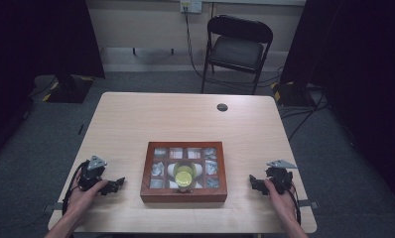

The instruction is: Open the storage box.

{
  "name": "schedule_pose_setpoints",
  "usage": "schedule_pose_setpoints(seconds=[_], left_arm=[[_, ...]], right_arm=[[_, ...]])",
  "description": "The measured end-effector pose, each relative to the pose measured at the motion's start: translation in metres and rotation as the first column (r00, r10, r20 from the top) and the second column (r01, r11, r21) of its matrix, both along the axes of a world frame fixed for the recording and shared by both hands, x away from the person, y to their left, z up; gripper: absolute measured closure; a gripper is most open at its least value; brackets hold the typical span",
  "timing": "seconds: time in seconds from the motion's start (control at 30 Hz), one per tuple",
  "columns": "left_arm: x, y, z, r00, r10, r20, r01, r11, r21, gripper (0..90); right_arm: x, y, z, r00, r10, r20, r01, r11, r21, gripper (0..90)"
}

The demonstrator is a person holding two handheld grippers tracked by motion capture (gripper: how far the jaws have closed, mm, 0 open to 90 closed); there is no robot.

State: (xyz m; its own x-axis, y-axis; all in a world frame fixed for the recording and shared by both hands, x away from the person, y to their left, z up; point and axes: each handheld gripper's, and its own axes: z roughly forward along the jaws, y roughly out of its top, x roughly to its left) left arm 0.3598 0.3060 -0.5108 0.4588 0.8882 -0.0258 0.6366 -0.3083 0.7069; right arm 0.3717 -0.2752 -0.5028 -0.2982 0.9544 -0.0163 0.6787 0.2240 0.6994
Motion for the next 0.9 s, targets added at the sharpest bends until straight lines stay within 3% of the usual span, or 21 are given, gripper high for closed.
schedule_pose_setpoints(seconds=[0.23,0.33,0.5,0.63,0.9], left_arm=[[-0.001,-0.002,0.001,0.9999,0.015,-0.004,-0.015,0.9999,-0.003,2.1],[-0.005,-0.003,0.004,0.9999,-0.012,-0.01,0.012,0.9999,-0.001,9.2],[-0.006,-0.002,0.006,0.9997,-0.024,-0.008,0.024,0.9997,-0.003,15.6],[-0.007,-0.003,0.01,0.9976,-0.06,-0.034,0.059,0.9976,-0.037,17.1],[-0.012,-0.008,0.024,0.9924,-0.123,0.008,0.123,0.991,-0.052,25.1]], right_arm=[[-0.003,-0.001,0.0,1.0,0.007,-0.002,-0.007,1.0,0.001,1.2],[-0.004,-0.002,0.0,0.9992,0.04,-0.004,-0.04,0.9992,0.003,1.0],[-0.004,-0.002,0.0,0.9989,0.047,-0.004,-0.047,0.9989,0.003,0.9],[-0.004,-0.002,0.0,0.9982,0.06,-0.003,-0.06,0.9982,0.004,0.9],[-0.005,-0.002,0.0,0.9978,0.066,-0.002,-0.066,0.9978,0.004,0.9]])
